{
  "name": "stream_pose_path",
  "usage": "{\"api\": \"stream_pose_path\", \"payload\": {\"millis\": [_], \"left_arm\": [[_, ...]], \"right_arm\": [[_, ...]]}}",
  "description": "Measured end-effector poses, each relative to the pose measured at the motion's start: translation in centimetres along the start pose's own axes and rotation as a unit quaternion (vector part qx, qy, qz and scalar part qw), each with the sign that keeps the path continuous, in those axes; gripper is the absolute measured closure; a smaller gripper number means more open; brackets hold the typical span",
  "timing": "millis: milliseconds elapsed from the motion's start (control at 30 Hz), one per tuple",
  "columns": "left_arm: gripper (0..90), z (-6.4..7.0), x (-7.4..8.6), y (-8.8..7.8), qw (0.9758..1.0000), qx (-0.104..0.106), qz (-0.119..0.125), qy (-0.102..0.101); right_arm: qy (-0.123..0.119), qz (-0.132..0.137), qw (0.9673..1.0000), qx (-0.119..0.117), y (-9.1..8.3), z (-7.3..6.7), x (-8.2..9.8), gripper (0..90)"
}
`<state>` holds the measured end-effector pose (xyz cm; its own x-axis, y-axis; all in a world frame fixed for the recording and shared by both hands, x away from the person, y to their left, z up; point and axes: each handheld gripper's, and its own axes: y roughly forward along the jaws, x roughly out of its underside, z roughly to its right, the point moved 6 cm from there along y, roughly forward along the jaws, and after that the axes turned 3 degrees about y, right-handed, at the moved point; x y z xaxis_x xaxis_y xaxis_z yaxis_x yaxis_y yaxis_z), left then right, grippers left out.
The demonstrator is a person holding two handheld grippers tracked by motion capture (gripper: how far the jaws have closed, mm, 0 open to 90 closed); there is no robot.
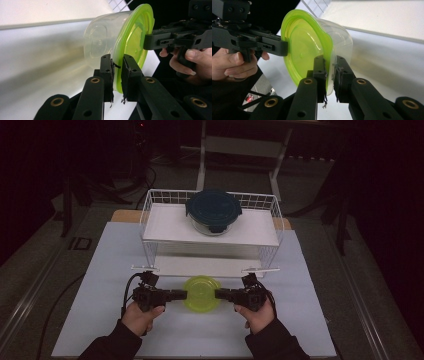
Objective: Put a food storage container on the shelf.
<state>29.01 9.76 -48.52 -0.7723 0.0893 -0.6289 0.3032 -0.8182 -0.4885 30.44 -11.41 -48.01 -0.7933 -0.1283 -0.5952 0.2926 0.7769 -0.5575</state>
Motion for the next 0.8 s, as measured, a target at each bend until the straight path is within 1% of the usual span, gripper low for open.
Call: {"api": "stream_pose_path", "payload": {"millis": [200, 333, 533, 600, 733, 800], "left_arm": [[80.0, 1.2, -1.2, -1.0, 0.9998, 0.006, 0.014, 0.015], [80.4, 2.0, -2.0, -1.5, 0.9995, 0.008, 0.017, 0.026], [80.7, 3.1, -3.4, -2.2, 0.9988, 0.014, 0.027, 0.039], [80.8, 3.4, -3.8, -2.4, 0.9986, 0.017, 0.030, 0.041], [80.9, 4.2, -4.9, -2.9, 0.9979, 0.017, 0.036, 0.052], [81.0, 4.6, -5.4, -3.1, 0.9977, 0.020, 0.038, 0.053]], "right_arm": [[-0.013, 0.015, 0.9998, -0.002, -1.3, -1.2, -1.0, 81.0], [-0.013, 0.021, 0.9997, -0.005, -2.0, -1.7, -1.6, 81.0], [-0.019, 0.032, 0.9993, -0.003, -3.1, -2.5, -2.7, 81.0], [-0.019, 0.036, 0.9992, -0.003, -3.5, -2.7, -3.1, 81.0], [-0.026, 0.045, 0.9987, 0.000, -4.3, -3.3, -3.9, 81.0], [-0.027, 0.050, 0.9984, 0.001, -4.7, -3.7, -4.4, 81.0]]}}
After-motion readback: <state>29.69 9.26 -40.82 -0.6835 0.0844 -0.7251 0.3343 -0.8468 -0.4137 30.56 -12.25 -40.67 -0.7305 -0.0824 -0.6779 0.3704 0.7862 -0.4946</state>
